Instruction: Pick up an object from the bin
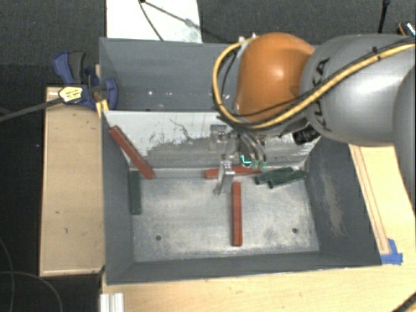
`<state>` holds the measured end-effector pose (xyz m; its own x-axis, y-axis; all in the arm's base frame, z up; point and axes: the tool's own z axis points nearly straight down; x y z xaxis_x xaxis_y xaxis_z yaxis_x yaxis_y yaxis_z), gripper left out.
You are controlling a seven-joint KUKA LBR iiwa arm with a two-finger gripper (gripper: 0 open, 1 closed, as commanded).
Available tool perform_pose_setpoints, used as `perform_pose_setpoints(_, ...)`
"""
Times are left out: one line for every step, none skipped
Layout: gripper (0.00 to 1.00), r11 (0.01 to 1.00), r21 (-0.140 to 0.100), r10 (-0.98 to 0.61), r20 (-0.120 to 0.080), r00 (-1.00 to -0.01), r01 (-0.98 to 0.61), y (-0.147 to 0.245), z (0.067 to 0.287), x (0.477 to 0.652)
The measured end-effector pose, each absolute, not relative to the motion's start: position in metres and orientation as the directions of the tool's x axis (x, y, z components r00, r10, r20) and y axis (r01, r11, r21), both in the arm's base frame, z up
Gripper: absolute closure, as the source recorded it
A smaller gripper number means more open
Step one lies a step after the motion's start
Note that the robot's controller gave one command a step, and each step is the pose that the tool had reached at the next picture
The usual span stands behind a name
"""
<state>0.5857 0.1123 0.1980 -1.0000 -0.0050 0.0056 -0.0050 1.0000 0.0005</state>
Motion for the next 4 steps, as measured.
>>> perform_pose_setpoints(0.00,0.833,0.000,-0.554,0.000,-0.833,-0.554,0.021,0.070,0.591)
perform_pose_setpoints(0.00,0.509,0.002,-0.861,-0.002,-0.509,-0.861,0.084,0.070,0.543)
perform_pose_setpoints(0.00,0.099,-0.005,-0.995,-0.003,-0.099,-0.995,0.070,0.101,0.581)
perform_pose_setpoints(0.00,-0.512,0.005,-0.859,-0.002,0.512,-0.859,0.060,0.069,0.558)
